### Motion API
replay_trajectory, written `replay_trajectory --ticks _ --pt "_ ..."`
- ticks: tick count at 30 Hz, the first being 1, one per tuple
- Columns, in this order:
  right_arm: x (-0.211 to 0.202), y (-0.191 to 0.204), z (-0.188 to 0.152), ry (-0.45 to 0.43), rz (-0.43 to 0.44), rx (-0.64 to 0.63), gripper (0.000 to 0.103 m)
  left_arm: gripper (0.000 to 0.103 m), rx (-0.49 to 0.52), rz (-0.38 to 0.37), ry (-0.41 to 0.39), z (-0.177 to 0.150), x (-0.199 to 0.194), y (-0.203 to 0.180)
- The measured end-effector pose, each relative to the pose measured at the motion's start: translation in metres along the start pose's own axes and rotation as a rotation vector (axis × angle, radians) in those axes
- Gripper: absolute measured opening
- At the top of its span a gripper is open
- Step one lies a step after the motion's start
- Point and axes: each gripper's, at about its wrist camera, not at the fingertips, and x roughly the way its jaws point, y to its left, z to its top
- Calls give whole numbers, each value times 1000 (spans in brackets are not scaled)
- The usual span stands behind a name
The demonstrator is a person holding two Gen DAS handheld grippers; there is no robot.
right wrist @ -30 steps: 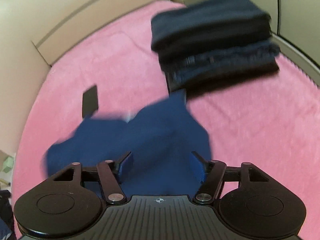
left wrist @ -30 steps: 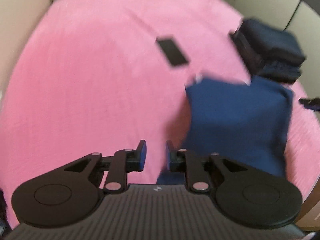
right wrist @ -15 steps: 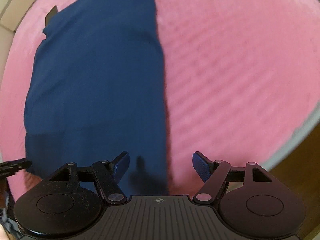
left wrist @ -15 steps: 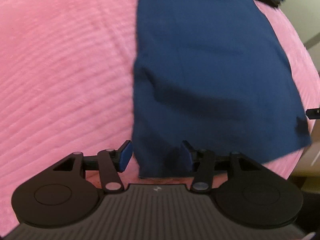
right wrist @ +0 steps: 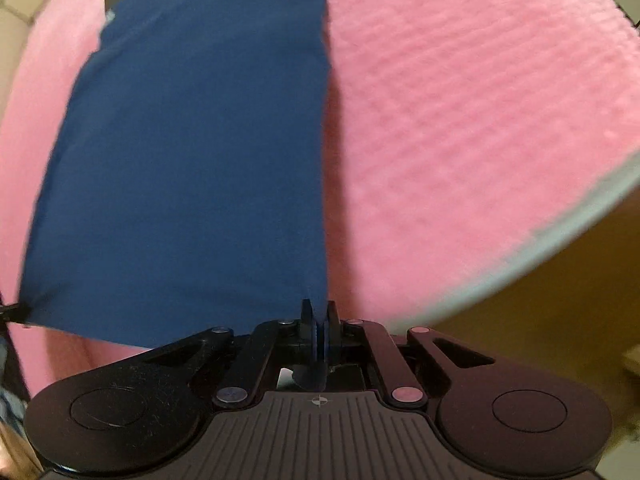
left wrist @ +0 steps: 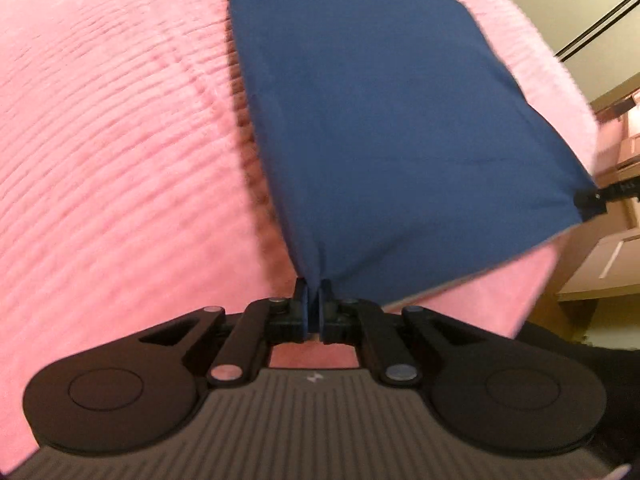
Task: Fold clothes
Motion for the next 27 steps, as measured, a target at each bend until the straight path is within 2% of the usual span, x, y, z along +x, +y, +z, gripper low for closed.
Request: replay_trajectory --ticks 4,8,10,11,12,14,16,17,18,22,24,25,27 --pt "20 -27 -21 116 -49 11 1 2 -29 -61 108 -42 9 -28" --pt "23 -40 -11 121 -140 11 3 1 -56 -50 236 -68 42 -47" --pt "10 -40 4 60 -150 -22 37 3 -66 -31 260 -64 45 -46" --pt "1 -37 16 15 -152 -45 67 6 -69 -20 250 -58 42 -43" --pt "-8 -33 28 -30 -152 -69 78 8 -69 -6 232 -49 38 -39" --pt "-22 -24 59 -120 -123 -126 78 9 -63 25 177 -20 28 -27" --pt "-31 -17 100 -203 -66 -159 78 18 -64 55 100 18 23 -13" --pt "-30 -15 120 -227 -32 -166 78 26 -66 63 55 42 23 -5" --pt "-29 -14 140 -248 3 -171 78 32 -69 65 12 67 26 2" --pt "-17 -7 229 -322 135 -222 78 43 -77 52 -153 172 39 25" --pt "-12 7 274 -341 158 -268 78 59 -73 38 -212 224 51 31" --pt "-7 12 294 -351 162 -293 78 64 -67 35 -233 248 57 33" --pt "5 20 328 -366 163 -333 78 66 -54 29 -262 290 70 37"
